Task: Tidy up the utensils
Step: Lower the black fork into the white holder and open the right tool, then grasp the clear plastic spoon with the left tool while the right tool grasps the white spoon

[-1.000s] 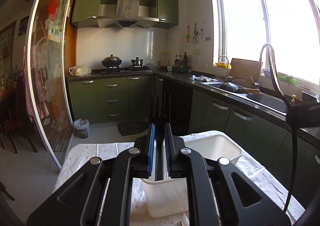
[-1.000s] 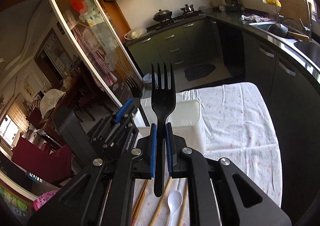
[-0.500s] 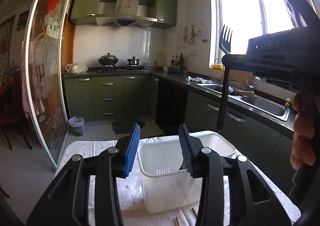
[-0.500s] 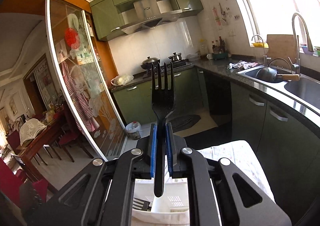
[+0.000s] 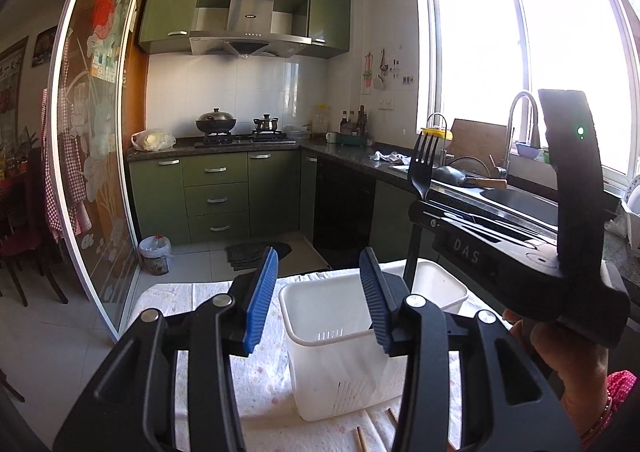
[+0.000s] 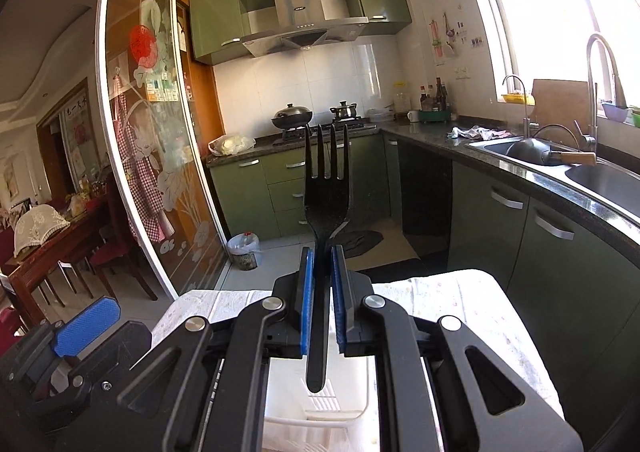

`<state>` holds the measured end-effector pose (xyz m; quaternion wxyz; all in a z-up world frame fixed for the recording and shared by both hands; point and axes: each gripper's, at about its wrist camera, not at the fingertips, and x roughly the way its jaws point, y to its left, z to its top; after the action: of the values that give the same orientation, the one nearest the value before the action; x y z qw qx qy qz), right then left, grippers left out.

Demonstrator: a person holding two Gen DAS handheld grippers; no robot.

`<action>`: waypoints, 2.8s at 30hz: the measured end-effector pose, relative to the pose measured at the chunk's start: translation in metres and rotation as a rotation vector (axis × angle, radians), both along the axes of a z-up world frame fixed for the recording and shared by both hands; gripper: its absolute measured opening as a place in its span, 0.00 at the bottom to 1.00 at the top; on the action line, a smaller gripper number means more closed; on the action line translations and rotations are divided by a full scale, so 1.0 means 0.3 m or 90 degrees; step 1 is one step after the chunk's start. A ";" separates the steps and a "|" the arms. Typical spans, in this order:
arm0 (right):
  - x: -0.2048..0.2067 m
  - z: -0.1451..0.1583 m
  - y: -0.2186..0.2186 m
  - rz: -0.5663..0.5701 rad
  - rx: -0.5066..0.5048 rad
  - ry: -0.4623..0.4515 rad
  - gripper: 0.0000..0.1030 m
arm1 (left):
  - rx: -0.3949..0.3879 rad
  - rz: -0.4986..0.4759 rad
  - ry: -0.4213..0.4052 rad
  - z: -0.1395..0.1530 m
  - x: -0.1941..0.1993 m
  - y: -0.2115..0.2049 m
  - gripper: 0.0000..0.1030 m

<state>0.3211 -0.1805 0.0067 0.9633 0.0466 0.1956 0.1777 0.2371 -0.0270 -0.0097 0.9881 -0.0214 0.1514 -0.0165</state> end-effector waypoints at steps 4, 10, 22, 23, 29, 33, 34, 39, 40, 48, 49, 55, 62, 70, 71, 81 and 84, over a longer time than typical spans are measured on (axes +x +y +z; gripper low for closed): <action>-0.018 -0.014 -0.002 -0.001 0.001 -0.005 0.17 | 0.001 0.001 0.000 -0.001 -0.003 -0.002 0.40; -0.067 -0.013 -0.030 0.007 0.012 -0.012 0.28 | 0.002 0.003 0.004 -0.001 -0.011 0.003 0.43; -0.313 -0.037 -0.180 0.043 0.030 0.064 0.58 | 0.002 -0.017 0.024 0.018 -0.138 0.038 0.87; -0.336 -0.049 -0.188 0.048 0.022 0.076 0.60 | -0.002 -0.024 0.037 0.023 -0.149 0.047 0.88; -0.429 -0.158 -0.192 0.072 -0.065 0.193 0.62 | -0.036 -0.067 0.227 -0.031 -0.148 0.103 0.87; -0.458 -0.215 -0.187 0.077 -0.102 0.248 0.62 | -0.024 -0.071 0.410 -0.142 -0.122 0.114 0.69; -0.462 -0.221 -0.186 0.077 -0.108 0.255 0.62 | -0.025 -0.068 0.448 -0.174 -0.122 0.119 0.62; -0.472 -0.276 -0.159 0.112 -0.130 0.331 0.45 | 0.000 -0.078 0.583 -0.302 -0.148 0.106 0.52; -0.475 -0.296 -0.146 0.129 -0.137 0.357 0.41 | -0.002 -0.082 0.605 -0.318 -0.153 0.099 0.49; -0.481 -0.364 -0.104 0.171 -0.146 0.433 0.28 | -0.055 -0.122 0.712 -0.388 -0.197 0.041 0.39; -0.480 -0.366 -0.108 0.170 -0.143 0.435 0.28 | -0.060 -0.123 0.718 -0.393 -0.197 0.034 0.38; -0.477 -0.351 -0.118 0.171 -0.140 0.439 0.28 | -0.057 -0.128 0.726 -0.406 -0.164 -0.016 0.31; -0.484 -0.346 -0.123 0.176 -0.142 0.441 0.28 | -0.041 -0.089 0.751 -0.459 -0.100 -0.037 0.26; -0.481 -0.361 -0.108 0.180 -0.165 0.450 0.28 | -0.021 -0.075 0.751 -0.482 -0.071 -0.075 0.09; -0.482 -0.368 -0.103 0.182 -0.172 0.455 0.28 | -0.024 -0.075 0.752 -0.483 -0.065 -0.075 0.08; -0.460 -0.499 -0.020 0.233 -0.208 0.605 0.19 | -0.034 -0.091 0.712 -0.427 -0.072 -0.034 0.08; -0.462 -0.520 0.002 0.235 -0.226 0.629 0.18 | -0.031 -0.097 0.692 -0.390 -0.075 -0.033 0.08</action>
<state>0.1824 -0.1800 -0.1493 0.7028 -0.0740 0.6561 0.2648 0.2144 -0.0368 -0.1266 0.7628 -0.0385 0.6407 -0.0782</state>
